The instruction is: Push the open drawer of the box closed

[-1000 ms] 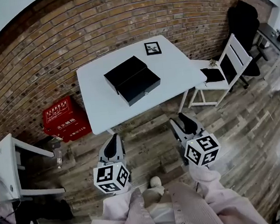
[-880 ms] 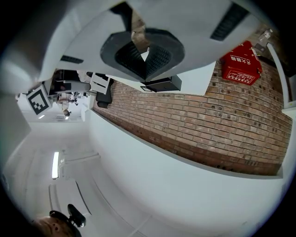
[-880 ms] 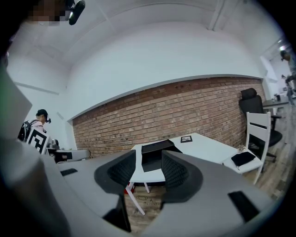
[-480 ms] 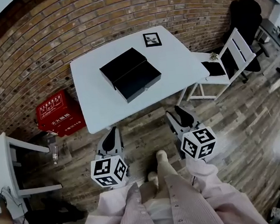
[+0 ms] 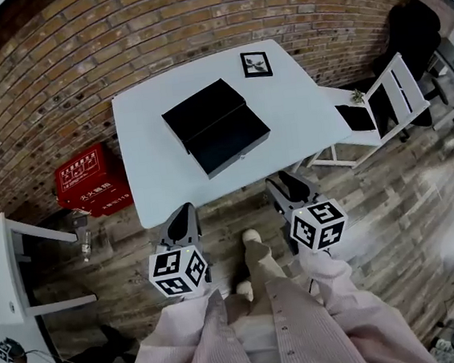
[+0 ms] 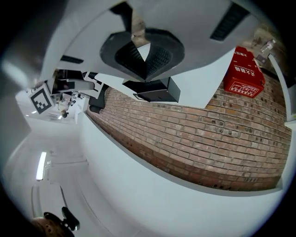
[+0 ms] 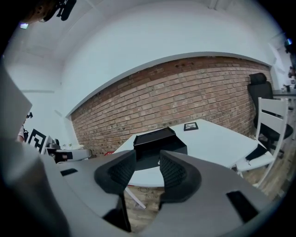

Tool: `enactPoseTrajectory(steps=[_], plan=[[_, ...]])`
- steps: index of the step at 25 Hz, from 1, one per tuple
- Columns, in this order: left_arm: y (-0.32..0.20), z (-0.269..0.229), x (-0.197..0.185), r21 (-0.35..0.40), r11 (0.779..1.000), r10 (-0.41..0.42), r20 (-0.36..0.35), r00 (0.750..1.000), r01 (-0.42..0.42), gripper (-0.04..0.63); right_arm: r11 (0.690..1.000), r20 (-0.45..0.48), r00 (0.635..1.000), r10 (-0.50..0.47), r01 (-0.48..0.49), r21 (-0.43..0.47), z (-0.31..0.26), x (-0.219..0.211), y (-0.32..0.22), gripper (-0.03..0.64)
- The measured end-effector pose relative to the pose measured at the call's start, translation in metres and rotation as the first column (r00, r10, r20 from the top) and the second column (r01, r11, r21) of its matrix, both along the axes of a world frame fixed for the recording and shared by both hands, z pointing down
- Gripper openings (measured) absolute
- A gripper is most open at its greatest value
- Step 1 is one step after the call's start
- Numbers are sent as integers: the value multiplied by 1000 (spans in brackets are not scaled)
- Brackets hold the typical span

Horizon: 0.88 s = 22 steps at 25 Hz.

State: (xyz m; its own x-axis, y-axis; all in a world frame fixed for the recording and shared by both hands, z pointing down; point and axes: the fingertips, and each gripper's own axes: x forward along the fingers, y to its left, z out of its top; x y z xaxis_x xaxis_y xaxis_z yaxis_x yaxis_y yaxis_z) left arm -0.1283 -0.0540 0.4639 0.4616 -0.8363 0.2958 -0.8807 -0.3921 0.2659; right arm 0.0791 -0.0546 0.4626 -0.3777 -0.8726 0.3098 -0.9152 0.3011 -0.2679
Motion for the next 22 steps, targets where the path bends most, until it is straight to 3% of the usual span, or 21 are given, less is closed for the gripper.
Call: enactPoseTrajectory(steps=[10,22], plan=[[-48,38,10,-127,990,-71,-16,997,68,-5,987,-31,992,-120,116,-110,37,-5,-62,156],[-81,78,12,-247,958,-150,-4,989,144,-5,935,-58,965,-256,233,-267,96,-17,-103,156]])
